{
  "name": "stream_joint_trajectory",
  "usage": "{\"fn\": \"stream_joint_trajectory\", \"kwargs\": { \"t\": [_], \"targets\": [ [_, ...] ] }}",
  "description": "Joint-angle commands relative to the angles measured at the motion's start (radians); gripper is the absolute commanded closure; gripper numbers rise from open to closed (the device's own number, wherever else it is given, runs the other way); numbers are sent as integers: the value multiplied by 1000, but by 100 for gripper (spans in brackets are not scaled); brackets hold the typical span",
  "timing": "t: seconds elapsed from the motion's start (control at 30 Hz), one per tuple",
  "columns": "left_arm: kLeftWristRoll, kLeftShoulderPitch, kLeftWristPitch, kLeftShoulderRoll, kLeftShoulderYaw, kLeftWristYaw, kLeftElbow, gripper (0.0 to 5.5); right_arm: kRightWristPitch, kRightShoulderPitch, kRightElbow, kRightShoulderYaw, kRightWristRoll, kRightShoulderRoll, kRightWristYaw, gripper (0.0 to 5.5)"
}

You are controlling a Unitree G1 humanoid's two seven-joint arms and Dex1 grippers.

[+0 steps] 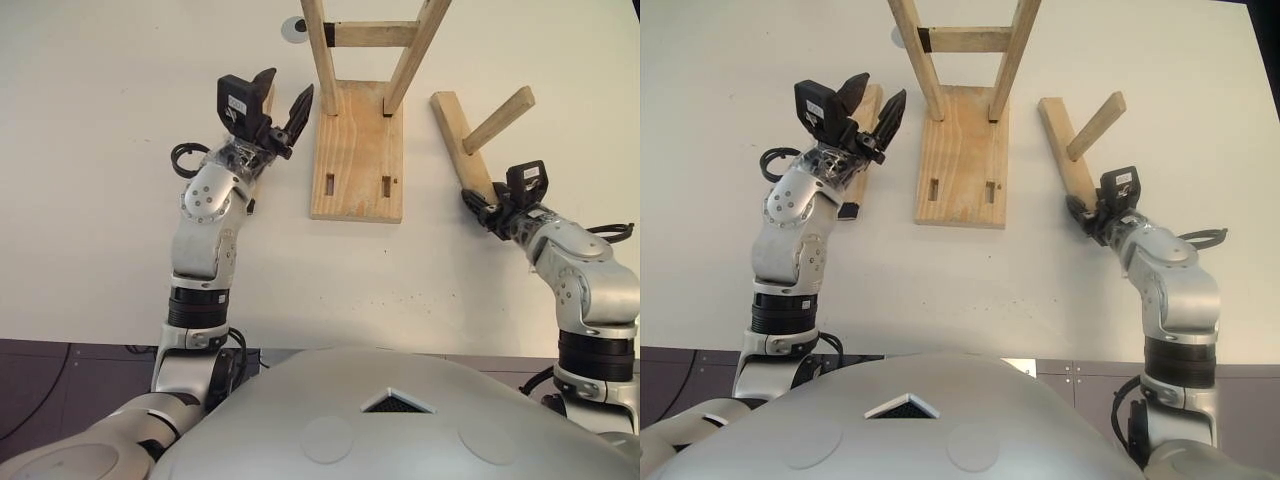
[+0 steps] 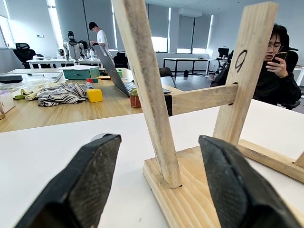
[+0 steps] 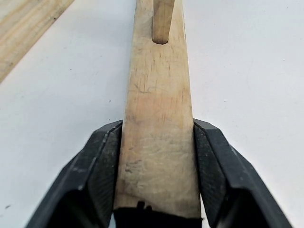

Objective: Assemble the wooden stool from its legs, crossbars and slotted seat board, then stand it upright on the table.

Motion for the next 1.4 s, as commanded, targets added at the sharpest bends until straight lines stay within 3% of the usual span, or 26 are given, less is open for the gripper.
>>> {"fn": "stream_joint_trajectory", "kwargs": {
  "t": [0.03,0.13,0.37,0.5,0.67,1.3,1.4],
  "targets": [
    [-41,-34,46,5,42,-7,14,252,49,-82,27,-96,74,71,-33,345],
    [-157,-77,123,-10,59,-75,7,252,50,-186,92,-228,163,126,-62,345],
    [-528,-169,363,-95,90,-211,-23,252,15,-488,267,-391,388,22,135,345],
    [-787,-182,460,-150,181,-199,-41,185,132,-524,217,-420,610,-56,313,345],
    [-1023,-200,611,-148,198,-154,-56,112,281,-477,102,-391,829,-88,396,345],
    [-1078,-272,694,-125,136,-97,-23,112,271,-328,-59,-173,845,-166,538,345],
    [-1071,-262,693,-125,120,-109,-39,164,258,-322,-64,-168,851,-162,529,345]
  ]
}}
